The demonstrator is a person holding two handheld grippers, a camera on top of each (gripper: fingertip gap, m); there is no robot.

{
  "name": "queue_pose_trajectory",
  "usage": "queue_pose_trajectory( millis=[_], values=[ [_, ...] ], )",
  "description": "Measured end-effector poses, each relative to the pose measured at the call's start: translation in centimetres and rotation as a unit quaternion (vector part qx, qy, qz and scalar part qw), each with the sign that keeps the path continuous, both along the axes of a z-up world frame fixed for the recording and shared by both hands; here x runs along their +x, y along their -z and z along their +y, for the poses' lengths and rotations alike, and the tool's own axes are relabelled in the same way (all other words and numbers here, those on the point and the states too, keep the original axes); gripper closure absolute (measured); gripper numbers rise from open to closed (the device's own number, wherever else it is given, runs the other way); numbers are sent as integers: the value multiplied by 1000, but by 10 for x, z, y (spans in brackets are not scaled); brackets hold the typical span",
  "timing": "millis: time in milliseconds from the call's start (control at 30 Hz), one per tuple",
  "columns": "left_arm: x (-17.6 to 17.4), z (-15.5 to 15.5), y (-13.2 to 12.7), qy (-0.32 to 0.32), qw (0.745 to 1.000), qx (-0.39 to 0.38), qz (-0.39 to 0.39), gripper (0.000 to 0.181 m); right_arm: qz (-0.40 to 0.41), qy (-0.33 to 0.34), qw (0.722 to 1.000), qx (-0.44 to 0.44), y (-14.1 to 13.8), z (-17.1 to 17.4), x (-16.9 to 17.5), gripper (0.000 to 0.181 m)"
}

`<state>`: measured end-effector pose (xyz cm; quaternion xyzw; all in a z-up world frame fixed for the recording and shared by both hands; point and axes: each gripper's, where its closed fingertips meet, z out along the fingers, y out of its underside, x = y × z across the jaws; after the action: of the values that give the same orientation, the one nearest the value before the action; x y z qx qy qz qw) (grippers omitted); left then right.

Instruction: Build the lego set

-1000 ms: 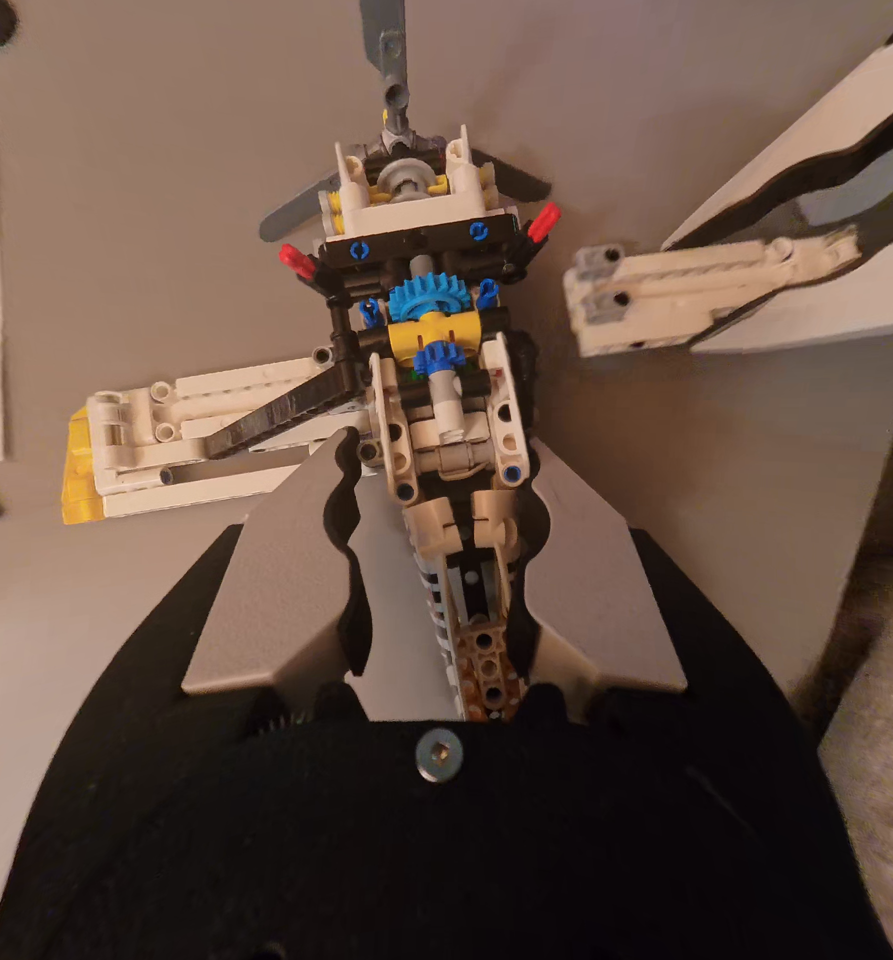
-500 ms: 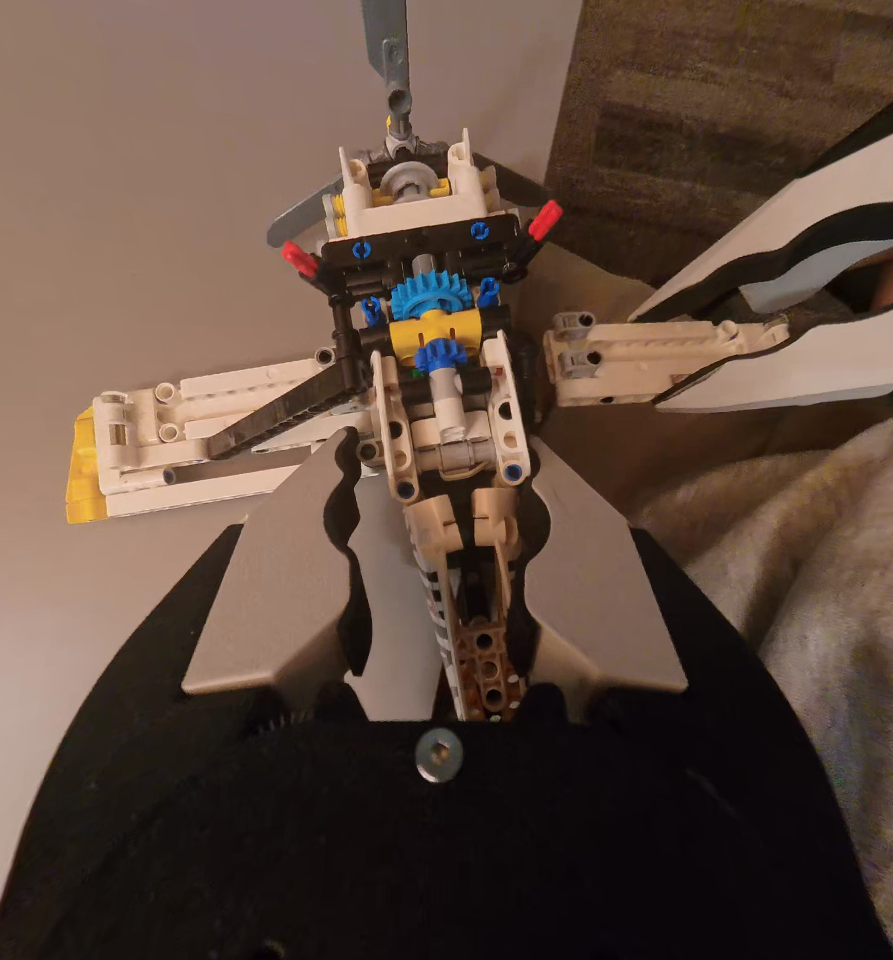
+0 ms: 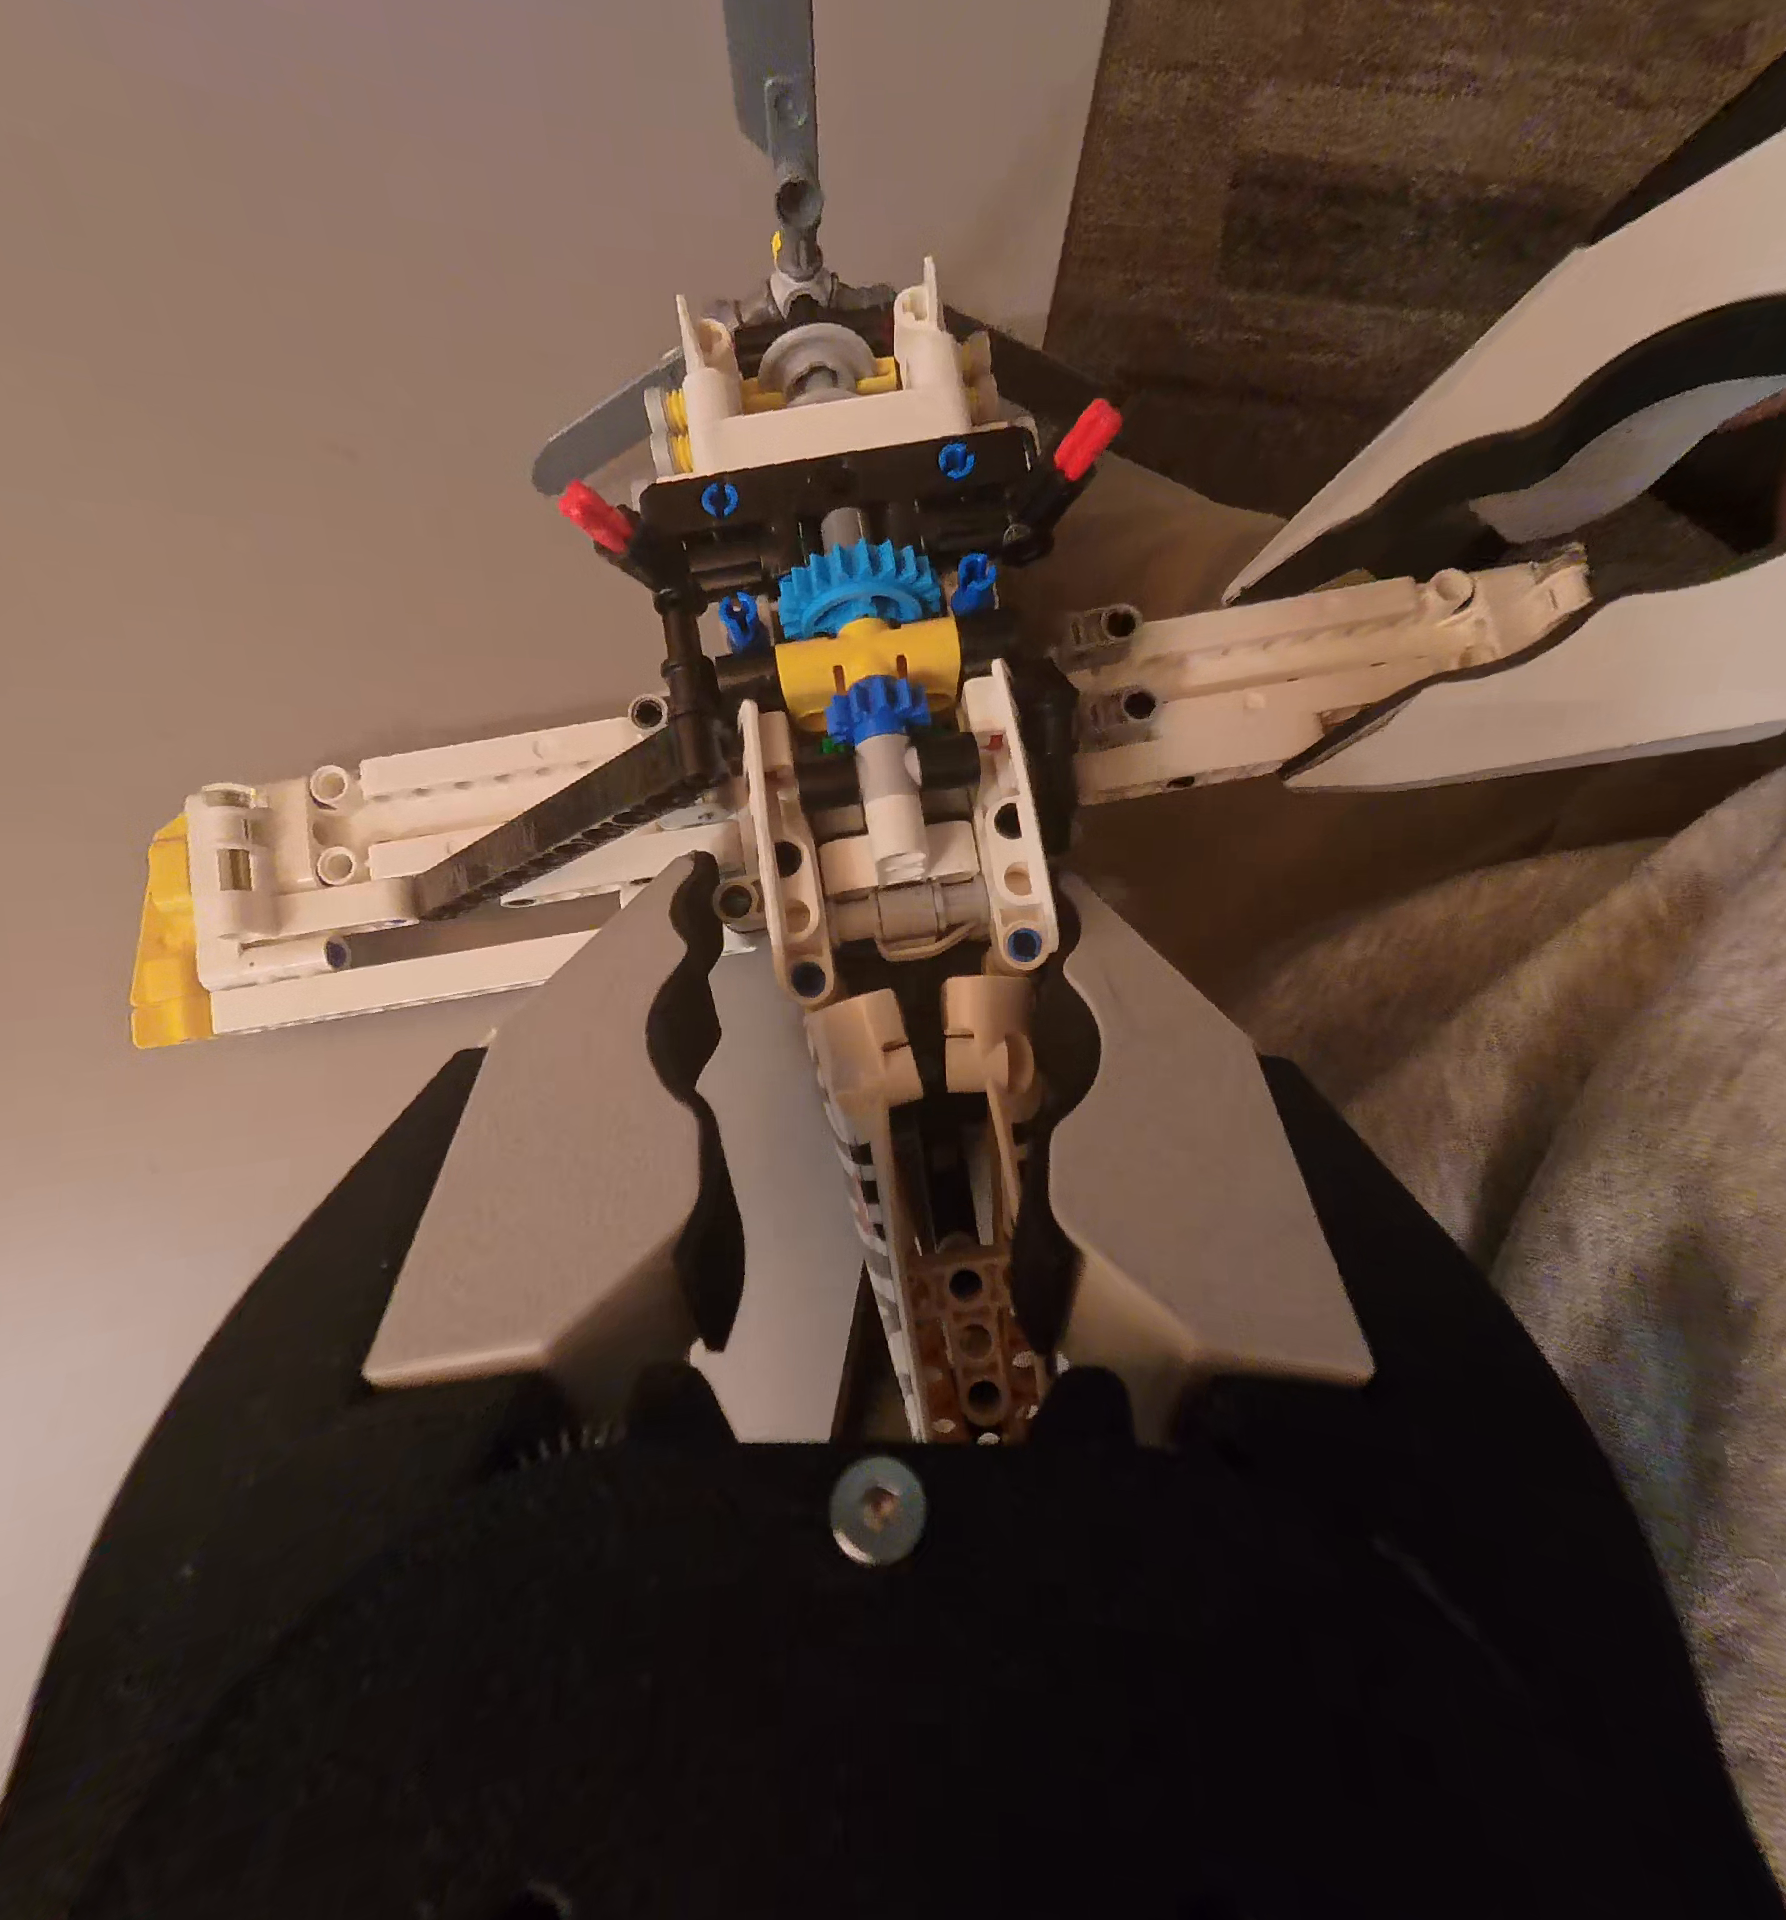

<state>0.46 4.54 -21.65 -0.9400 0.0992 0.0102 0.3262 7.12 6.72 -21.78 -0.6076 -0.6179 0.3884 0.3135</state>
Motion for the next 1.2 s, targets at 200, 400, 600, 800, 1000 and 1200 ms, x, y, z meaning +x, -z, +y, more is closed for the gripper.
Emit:
queue_pose_trajectory(
  millis=[200,400,600,800,1000,1200],
  values=[
    [1,0,0,1,1000,-11,6,120,-12,3,1000,13,2,0,-1,150],
    [2,-1,1,-1,1000,-15,18,121,-3,7,1000,4,4,-1,-1,150],
    [2,-1,1,2,999,-17,30,121,2,3,1000,6,9,-2,-2,150],
    [2,-1,1,1,999,-20,32,121,-8,2,1000,12,11,-2,-2,150],
    [2,-1,1,-1,999,-22,36,121,1,0,1000,19,6,-3,-3,150],
    [2,-1,1,-6,999,-23,33,121,35,14,999,-2,-1,-2,-4,150]
  ],
)
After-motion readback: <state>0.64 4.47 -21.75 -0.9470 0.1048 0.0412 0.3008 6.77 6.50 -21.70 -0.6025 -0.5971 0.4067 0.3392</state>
